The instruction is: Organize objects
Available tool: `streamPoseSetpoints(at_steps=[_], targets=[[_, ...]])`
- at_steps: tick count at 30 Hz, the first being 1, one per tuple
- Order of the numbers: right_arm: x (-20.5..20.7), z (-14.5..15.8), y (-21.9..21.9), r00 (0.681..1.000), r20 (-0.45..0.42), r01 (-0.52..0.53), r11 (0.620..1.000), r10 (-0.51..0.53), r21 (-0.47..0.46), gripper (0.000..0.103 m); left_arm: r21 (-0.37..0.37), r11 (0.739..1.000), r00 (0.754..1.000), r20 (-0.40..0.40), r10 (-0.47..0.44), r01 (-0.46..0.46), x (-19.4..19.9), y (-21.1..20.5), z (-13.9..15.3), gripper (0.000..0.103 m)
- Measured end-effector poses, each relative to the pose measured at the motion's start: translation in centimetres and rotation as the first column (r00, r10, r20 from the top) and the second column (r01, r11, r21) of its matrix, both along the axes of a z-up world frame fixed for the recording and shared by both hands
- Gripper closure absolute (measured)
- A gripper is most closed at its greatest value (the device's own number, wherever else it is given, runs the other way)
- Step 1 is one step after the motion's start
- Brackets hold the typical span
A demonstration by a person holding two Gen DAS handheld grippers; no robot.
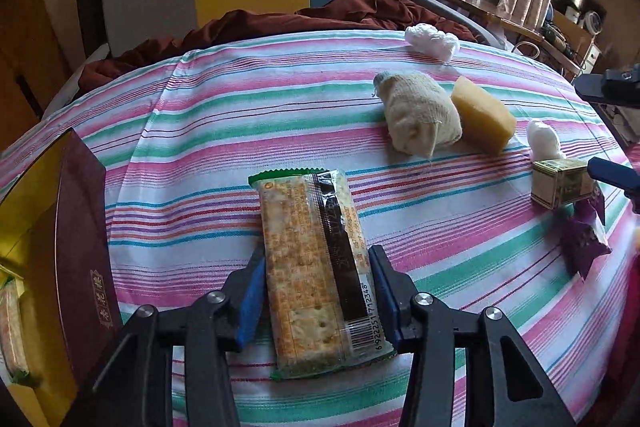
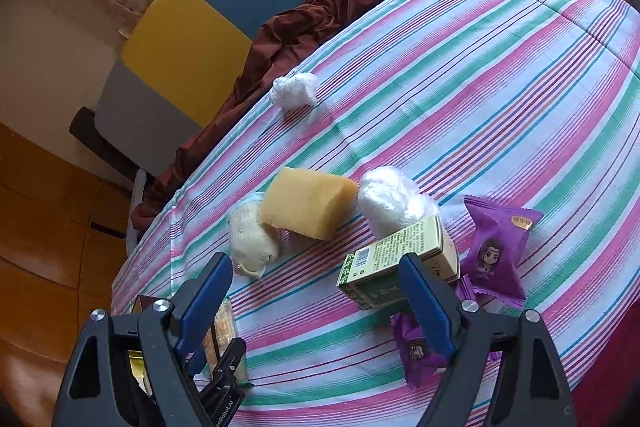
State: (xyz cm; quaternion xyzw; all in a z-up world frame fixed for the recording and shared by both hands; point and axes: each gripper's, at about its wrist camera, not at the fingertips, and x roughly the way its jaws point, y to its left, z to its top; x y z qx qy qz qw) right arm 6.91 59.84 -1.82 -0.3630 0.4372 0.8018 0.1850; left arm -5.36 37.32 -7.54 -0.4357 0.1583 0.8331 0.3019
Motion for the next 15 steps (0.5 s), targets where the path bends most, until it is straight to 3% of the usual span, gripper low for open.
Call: streamPoseSetpoints(at_steps=[8,15], targets=[[-1.5,0.4,-1.5,0.996,0.052,-0.071,0.995,0.067,0.068,0.016,0.018,1.000,0.999,-0.033,-0.017,0.017,0.2,0.0,-0.2,0.054],[-7.2,2.5,0.0,0.981,0.133,-0.168,0.963,0.142,0.210,0.016,0.026,0.999,0.998,-0.064,-0.016,0.018,0.7,-0.2,-0.3,0.054]])
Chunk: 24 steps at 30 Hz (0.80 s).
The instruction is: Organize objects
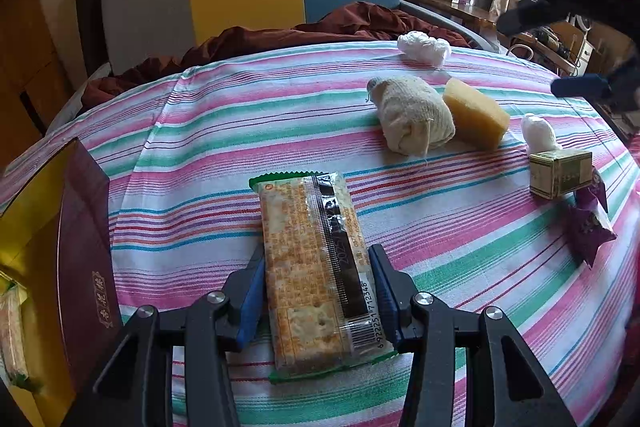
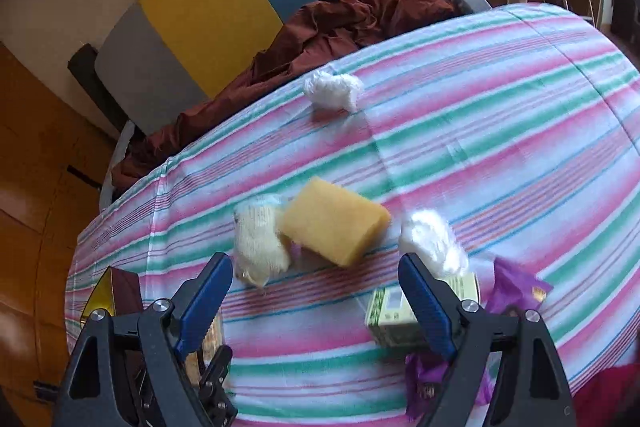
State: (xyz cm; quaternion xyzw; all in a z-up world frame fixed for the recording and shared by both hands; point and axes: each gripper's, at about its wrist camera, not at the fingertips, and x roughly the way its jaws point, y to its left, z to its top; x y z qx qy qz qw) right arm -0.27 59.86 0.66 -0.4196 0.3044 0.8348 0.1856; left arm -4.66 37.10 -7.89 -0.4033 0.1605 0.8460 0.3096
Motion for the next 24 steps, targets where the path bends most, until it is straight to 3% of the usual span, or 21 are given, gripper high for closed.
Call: streamPoseSetpoints(at_steps=[8,17,18,19,20,24], targets=[[-10.1,-1.1,4.6,0.983,0.171,-0.109,0.962,0.067,0.249,0.017,0.012,1.000,1.000,0.010,0.004,-0.005,0.0,-0.1,-0.1,0.054],[-18.2,-6.3,6.6,0.937,0.331,-0.215,0.934,0.114,0.285,0.017,0.040,0.999,0.999,0.041,0.015,-0.017,-0.3,-0.3,-0.2,0.054],[-18.4,-7.0,6.5,0.925,0.355,-0.238,0.934,0.135,0.267,0.022,0.043,0.999,0.999,0.043,0.015,-0.017,-0.3,-0.3,-0.2,0.054],[-18.4,-7.5,6.3,0.915,0.379,-0.250,0.934,0.141,0.255,0.047,0.046,0.999,0.999,0.046,0.015,-0.017,-0.3,-0.3,-0.2,0.054],[-17.9,-7.4,6.2,0.926,0.342,-0.246,0.941,0.157,0.233,0.065,0.047,0.999,0.999,0.049,0.016,-0.019,-0.3,-0.3,-0.2,0.054],[-14.9,-6.0,5.1,0.942,0.290,-0.230,0.956,0.171,0.184,0.067,0.045,0.999,0.999,0.042,0.018,-0.020,-0.2,-0.3,-0.2,0.053]])
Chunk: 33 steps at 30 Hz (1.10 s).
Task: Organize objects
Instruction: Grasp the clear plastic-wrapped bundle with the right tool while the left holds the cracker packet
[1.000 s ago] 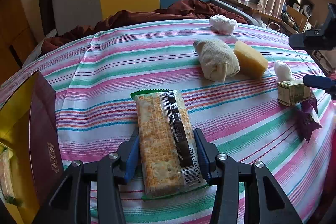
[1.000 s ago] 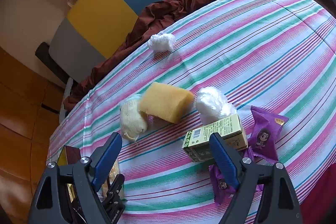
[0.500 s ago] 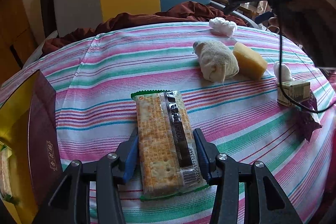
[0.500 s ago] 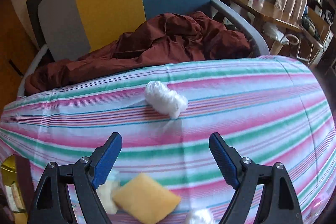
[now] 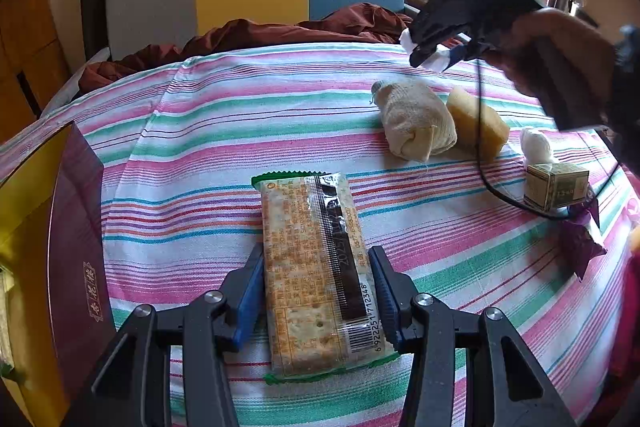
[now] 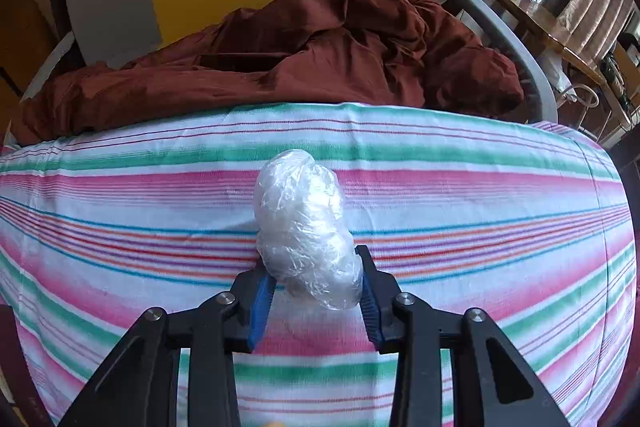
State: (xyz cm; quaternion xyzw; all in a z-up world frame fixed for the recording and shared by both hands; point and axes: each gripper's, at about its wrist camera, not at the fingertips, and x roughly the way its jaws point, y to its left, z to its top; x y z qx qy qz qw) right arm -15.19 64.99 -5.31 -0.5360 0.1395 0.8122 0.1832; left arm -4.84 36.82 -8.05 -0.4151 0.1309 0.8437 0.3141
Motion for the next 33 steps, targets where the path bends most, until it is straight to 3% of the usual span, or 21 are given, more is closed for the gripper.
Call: streamPoseSetpoints(at_steps=[7,10,13,16,21,26,33], targets=[[9.9,5.3,-5.8,0.983,-0.170,-0.093,0.988,0.070,-0.127,0.067,0.003,1.000,1.000,-0.010,0.001,-0.001,0.4,0.0,0.0,0.053],[14.2,5.4,-8.9,0.975,-0.191,-0.148,0.972,0.113,-0.184,0.067,0.019,1.000,1.000,-0.002,0.003,-0.003,0.3,-0.3,0.1,0.053],[16.9,3.2,-10.9,0.983,-0.134,-0.154,0.966,0.128,-0.207,0.066,0.032,0.999,1.000,-0.002,0.007,-0.007,0.6,-0.7,0.1,0.054],[17.4,0.6,-12.0,0.986,-0.092,-0.157,0.957,0.138,-0.245,0.066,0.038,0.999,1.000,-0.002,0.008,-0.008,0.9,-1.1,0.2,0.055],[16.4,-0.4,-13.1,0.978,-0.080,-0.206,0.947,0.191,-0.248,0.062,0.046,0.999,1.000,-0.013,0.003,-0.002,1.4,-1.5,0.2,0.054],[16.0,-0.5,-12.9,0.983,-0.073,-0.182,0.955,0.170,-0.236,0.029,0.063,0.998,1.000,-0.015,0.003,-0.002,1.5,-1.8,0.1,0.053],[15.5,-0.8,-13.3,0.981,-0.061,-0.193,0.957,0.184,-0.218,0.027,0.062,0.998,1.000,-0.023,-0.007,0.008,1.8,-1.9,0.1,0.049]])
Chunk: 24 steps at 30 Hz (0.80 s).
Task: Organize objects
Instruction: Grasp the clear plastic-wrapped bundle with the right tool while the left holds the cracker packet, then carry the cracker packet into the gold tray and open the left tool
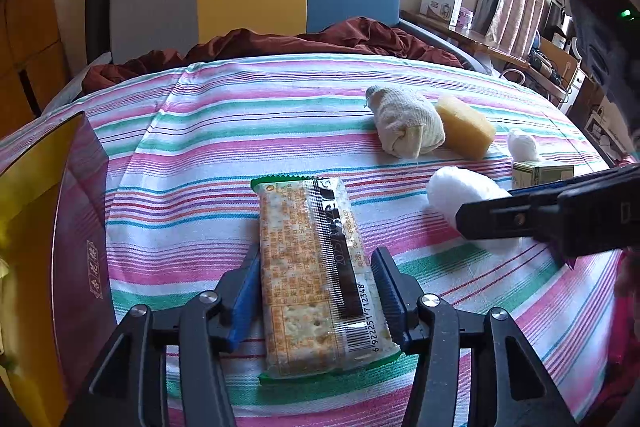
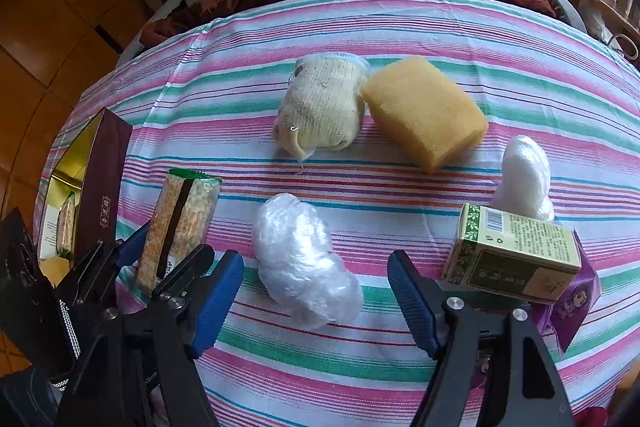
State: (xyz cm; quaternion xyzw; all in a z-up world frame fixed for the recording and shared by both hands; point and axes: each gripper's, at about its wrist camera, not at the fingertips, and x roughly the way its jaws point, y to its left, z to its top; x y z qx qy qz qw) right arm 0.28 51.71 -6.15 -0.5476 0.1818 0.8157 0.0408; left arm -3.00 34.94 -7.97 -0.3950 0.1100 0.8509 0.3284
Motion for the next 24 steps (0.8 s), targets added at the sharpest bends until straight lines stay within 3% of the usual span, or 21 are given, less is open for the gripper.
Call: streamPoseSetpoints(at_steps=[7,9,11,18,21,24], targets=[[-1.1,-1.1,-1.4,0.997,0.050,-0.068,0.997,0.067,0.035,0.029,0.039,0.999,1.000,0.025,0.006,-0.007,-0.4,-0.7,0.1,0.053],[-1.0,-1.2,-1.1,0.997,0.054,-0.054,0.997,0.051,0.055,0.040,0.035,0.999,1.000,0.022,0.014,-0.015,-0.3,-0.8,0.1,0.055],[-0.8,-1.0,-0.4,0.998,0.054,-0.024,0.996,0.020,0.085,0.065,0.033,0.999,1.000,0.020,0.014,-0.015,-0.3,-0.8,0.1,0.055],[-0.6,-1.2,0.3,0.998,0.052,-0.020,0.998,0.017,0.055,0.063,-0.011,1.000,1.000,-0.002,0.015,-0.015,0.5,-0.2,0.4,0.055],[-0.5,-1.3,0.6,0.999,0.046,-0.007,0.999,0.005,0.031,0.063,-0.006,1.000,1.000,0.024,0.004,-0.004,1.6,-0.7,1.0,0.055],[-0.5,-1.3,0.0,0.998,0.049,-0.035,0.997,0.031,0.076,0.063,-0.003,1.000,0.999,0.033,-0.022,0.022,2.8,-1.3,2.3,0.055]])
